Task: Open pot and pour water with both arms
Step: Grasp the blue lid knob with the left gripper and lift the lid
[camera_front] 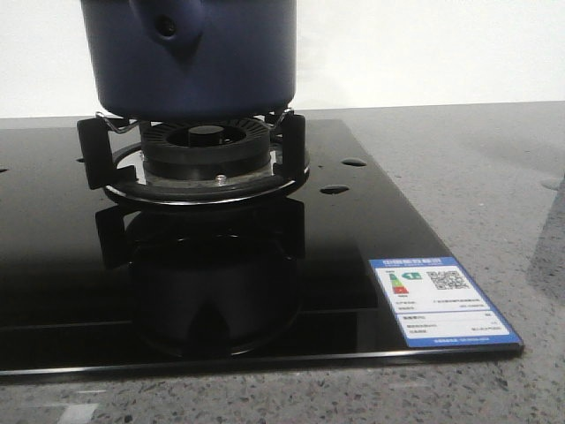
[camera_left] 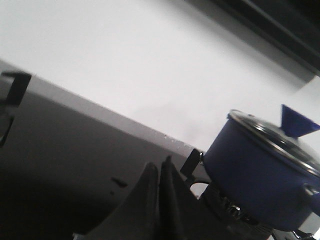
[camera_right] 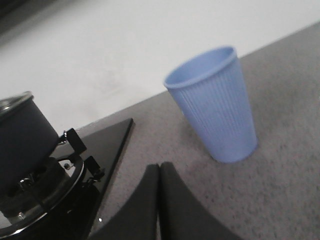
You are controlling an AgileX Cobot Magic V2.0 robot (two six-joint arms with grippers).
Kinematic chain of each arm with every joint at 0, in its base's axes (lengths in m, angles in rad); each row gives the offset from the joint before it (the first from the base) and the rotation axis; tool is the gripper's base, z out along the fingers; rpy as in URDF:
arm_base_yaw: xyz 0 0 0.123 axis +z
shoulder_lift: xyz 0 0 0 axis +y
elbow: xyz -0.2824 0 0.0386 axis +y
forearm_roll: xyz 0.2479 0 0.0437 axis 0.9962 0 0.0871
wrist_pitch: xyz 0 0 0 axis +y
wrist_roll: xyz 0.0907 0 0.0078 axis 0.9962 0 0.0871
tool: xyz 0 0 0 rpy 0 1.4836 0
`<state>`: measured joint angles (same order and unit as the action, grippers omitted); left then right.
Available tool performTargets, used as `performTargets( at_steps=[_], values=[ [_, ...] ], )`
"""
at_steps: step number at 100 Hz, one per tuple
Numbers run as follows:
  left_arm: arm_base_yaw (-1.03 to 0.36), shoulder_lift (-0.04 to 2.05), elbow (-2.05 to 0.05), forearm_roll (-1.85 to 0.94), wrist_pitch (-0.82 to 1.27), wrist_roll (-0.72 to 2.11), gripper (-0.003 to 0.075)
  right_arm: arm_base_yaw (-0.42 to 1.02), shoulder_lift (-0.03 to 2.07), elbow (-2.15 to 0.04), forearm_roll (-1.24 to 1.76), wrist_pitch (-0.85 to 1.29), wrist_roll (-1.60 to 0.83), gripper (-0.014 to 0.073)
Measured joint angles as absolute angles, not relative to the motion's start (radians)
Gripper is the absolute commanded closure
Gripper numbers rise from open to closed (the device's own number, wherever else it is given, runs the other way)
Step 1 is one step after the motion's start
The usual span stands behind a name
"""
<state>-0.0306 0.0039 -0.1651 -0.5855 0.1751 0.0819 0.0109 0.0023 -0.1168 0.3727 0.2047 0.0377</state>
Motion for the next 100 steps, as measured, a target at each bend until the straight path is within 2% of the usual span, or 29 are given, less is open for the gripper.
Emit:
performTargets(
  at_steps=[31, 54, 63, 68, 75, 80, 85, 94, 100],
  values=[
    [-0.031, 0.283, -0.563, -0.499, 0.433, 0.305, 0.0741, 0.011, 0.307, -0.487, 0.336, 0.435, -0.165, 0.0652],
    [-0.068, 0.445, -0.660, -0.503, 0.446, 0.386, 0.0738, 0.029, 0.508, -0.594, 0.329, 0.488, -0.210, 0.0649],
    [-0.116, 0.489, -0.671, -0.514, 0.432, 0.423, 0.0716, 0.050, 0.538, -0.597, 0.329, 0.494, -0.228, 0.0582],
    [-0.146, 0.513, -0.676, -0.526, 0.420, 0.442, 0.0674, 0.066, 0.548, -0.598, 0.329, 0.498, -0.233, 0.0505],
    [-0.192, 0.547, -0.677, -0.546, 0.396, 0.467, 0.0578, 0.084, 0.553, -0.598, 0.329, 0.501, -0.237, 0.0349],
    [-0.227, 0.574, -0.677, -0.558, 0.376, 0.479, 0.0472, 0.092, 0.554, -0.598, 0.329, 0.501, -0.239, 0.0226],
    [-0.264, 0.603, -0.677, -0.569, 0.352, 0.484, 0.0361, 0.096, 0.554, -0.598, 0.329, 0.501, -0.239, 0.0156],
    [-0.336, 0.660, -0.677, -0.577, 0.294, 0.488, 0.0185, 0.096, 0.554, -0.598, 0.329, 0.501, -0.245, 0.0139],
    [-0.387, 0.704, -0.677, -0.580, 0.253, 0.488, 0.0152, 0.096, 0.554, -0.598, 0.329, 0.501, -0.245, 0.0142]
  ],
)
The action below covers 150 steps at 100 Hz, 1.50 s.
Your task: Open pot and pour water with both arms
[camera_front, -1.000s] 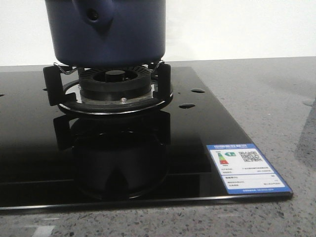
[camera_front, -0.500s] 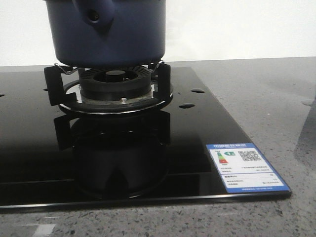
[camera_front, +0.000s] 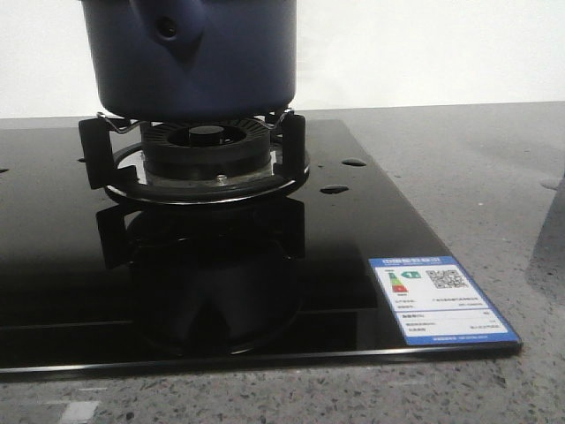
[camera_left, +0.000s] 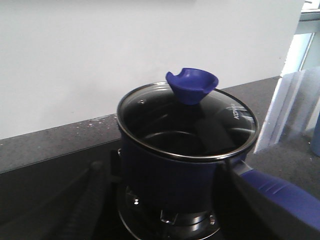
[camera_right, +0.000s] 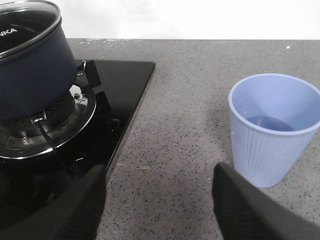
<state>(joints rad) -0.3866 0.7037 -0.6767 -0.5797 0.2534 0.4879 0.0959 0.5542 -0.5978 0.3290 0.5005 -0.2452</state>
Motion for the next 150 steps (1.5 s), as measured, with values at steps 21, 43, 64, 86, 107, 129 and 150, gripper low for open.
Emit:
performTargets(
  at_steps=[21, 43, 64, 86, 107, 129, 150],
  values=[
    [-0.534, 0.876, -0.702, -0.587, 0.096, 0.488, 0.0209, 0.096, 0.554, -0.598, 0.329, 0.501, -0.245, 0.0142],
    [-0.582, 1.072, -0.813, -0.578, 0.008, 0.488, 0.0141, 0.096, 0.555, -0.598, 0.329, 0.501, -0.245, 0.0142],
    [-0.582, 1.225, -0.926, -0.574, 0.000, 0.489, 0.0121, 0.096, 0.556, -0.598, 0.329, 0.503, -0.247, 0.0142],
    [-0.580, 1.337, -1.014, -0.572, -0.007, 0.489, 0.0121, 0.096, 0.556, -0.598, 0.329, 0.504, -0.247, 0.0142],
    [-0.580, 1.406, -1.072, -0.572, -0.015, 0.489, 0.0121, 0.096, 0.556, -0.598, 0.329, 0.504, -0.247, 0.0142],
    [-0.578, 1.427, -1.080, -0.572, -0.023, 0.489, 0.0234, 0.096, 0.556, -0.598, 0.329, 0.504, -0.247, 0.0142],
    [-0.578, 1.427, -1.080, -0.572, -0.038, 0.489, 0.0352, 0.096, 0.556, -0.598, 0.329, 0.504, -0.247, 0.0142]
  ],
)
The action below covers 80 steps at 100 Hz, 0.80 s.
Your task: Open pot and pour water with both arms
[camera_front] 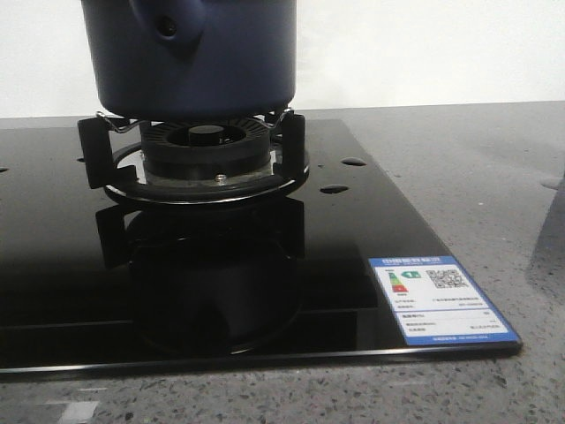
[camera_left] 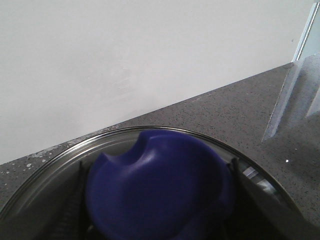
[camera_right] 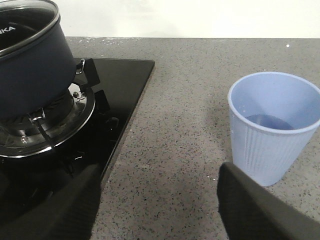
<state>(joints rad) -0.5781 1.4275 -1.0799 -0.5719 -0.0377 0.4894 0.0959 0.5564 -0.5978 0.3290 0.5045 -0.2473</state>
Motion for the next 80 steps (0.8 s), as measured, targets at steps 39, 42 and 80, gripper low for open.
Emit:
performTargets(
  at_steps=[39, 42, 80],
  values=[
    [-0.560, 1.365, -1.080, -0.558, -0.022, 0.489, 0.0352, 0.096, 0.556, -0.585, 0.307, 0.434, -0.247, 0.0142],
    [-0.551, 1.351, -1.080, -0.558, -0.022, 0.489, 0.0352, 0.096, 0.556, -0.578, 0.305, 0.420, -0.247, 0.0142],
    [-0.322, 1.145, -1.080, -0.552, 0.053, 0.489, 0.0352, 0.023, 0.566, -0.404, 0.280, 0.224, -0.247, 0.0142]
  ],
)
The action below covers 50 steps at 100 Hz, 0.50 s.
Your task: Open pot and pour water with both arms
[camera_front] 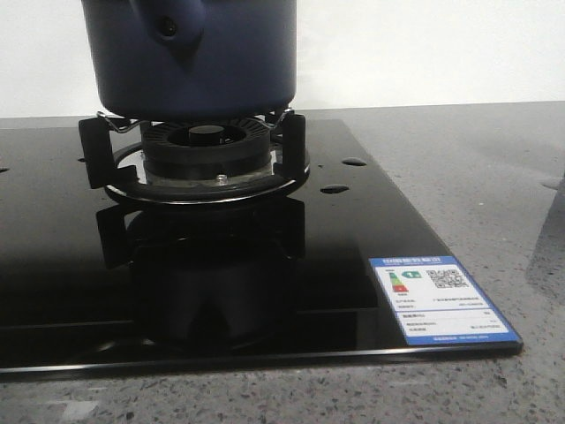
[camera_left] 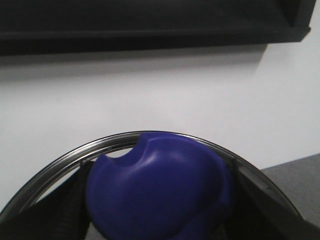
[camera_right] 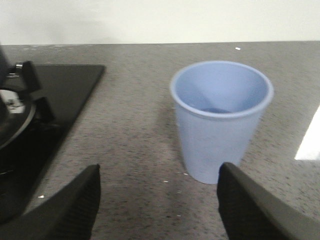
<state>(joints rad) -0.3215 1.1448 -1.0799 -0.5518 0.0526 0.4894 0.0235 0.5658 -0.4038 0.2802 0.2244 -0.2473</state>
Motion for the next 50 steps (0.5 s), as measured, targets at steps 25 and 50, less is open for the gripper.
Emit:
performTargets(
  at_steps=[25, 50],
  values=[
    [-0.251, 1.064, -1.080, -0.549, 0.084, 0.489, 0.0352, -0.009, 0.688, -0.342, 0.280, 0.059, -0.247, 0.0098],
    [-0.249, 1.057, -1.080, -0.547, 0.111, 0.489, 0.0352, -0.009, 0.912, -0.340, 0.280, -0.128, -0.247, -0.0017]
  ],
)
